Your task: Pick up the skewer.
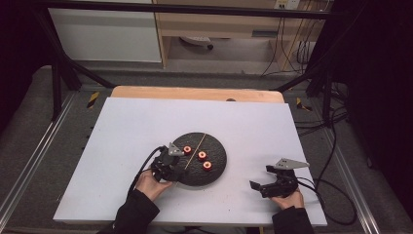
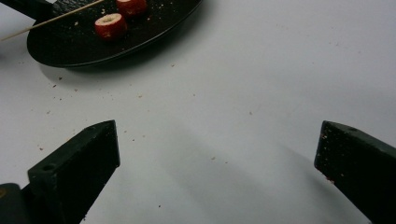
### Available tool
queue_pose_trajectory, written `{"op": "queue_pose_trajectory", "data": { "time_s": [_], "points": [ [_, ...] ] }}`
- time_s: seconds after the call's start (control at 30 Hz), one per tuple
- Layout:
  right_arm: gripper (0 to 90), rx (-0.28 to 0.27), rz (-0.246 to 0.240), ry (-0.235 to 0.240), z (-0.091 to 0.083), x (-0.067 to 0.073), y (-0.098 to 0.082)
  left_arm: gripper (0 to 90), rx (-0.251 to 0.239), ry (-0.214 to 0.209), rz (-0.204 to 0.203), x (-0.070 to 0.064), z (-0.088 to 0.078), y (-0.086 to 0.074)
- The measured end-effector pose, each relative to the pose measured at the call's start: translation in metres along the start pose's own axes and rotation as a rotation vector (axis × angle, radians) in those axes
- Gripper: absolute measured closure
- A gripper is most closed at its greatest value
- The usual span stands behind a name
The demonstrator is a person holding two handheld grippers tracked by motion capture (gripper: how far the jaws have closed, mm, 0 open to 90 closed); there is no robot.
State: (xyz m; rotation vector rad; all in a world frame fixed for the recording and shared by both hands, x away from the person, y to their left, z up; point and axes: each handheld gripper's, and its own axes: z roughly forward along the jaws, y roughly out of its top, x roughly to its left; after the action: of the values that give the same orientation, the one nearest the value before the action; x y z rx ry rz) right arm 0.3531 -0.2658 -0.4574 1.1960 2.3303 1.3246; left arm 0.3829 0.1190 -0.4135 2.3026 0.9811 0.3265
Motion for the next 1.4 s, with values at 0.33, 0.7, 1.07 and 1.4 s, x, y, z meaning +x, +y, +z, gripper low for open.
{"op": "queue_pose_trajectory", "data": {
  "time_s": [0.33,0.7,1.07,1.4],
  "points": [
    [0.7,-0.001,0.000,0.002,0.000,0.000,0.000,65.9,0.068,0.011,-0.006,-0.007,0.009,0.006],
    [0.7,0.001,0.000,0.004,0.000,0.000,0.000,78.5,0.114,0.041,-0.026,-0.013,0.013,0.008],
    [0.7,0.004,0.000,0.005,0.000,0.000,0.000,87.3,0.117,0.067,-0.043,-0.015,0.013,0.008],
    [0.7,0.003,-0.003,0.003,0.000,0.000,0.000,87.9,0.078,0.052,-0.024,-0.012,0.004,0.003]
  ]
}}
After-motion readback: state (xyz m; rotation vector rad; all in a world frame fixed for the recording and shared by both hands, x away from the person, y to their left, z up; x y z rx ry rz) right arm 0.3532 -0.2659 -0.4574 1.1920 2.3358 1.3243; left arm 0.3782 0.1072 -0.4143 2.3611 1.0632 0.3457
